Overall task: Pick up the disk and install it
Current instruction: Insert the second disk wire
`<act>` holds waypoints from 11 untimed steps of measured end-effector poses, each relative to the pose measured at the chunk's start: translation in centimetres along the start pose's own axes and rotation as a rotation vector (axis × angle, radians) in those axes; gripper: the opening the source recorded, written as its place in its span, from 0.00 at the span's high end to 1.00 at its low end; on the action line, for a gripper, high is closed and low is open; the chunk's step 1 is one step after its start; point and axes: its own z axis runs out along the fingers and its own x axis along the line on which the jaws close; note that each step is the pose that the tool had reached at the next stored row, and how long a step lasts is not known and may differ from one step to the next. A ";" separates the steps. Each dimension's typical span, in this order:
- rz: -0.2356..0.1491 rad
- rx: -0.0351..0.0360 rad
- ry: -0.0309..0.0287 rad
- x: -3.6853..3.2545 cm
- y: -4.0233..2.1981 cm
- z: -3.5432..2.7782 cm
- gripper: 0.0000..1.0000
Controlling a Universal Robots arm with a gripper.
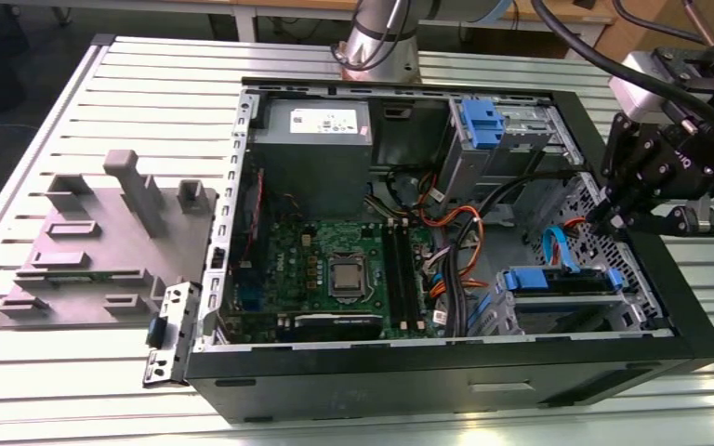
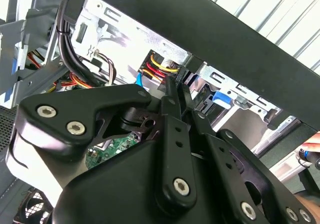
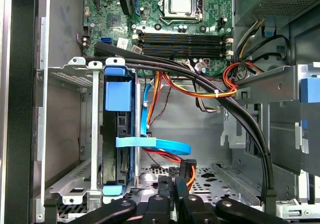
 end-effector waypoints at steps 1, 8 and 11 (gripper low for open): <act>0.000 0.0000 0.0000 0.00 0.00 0.00 0.84; 0.000 0.0041 -0.0002 0.05 0.40 0.03 0.84; -0.001 0.0119 -0.0001 0.17 0.97 0.05 0.84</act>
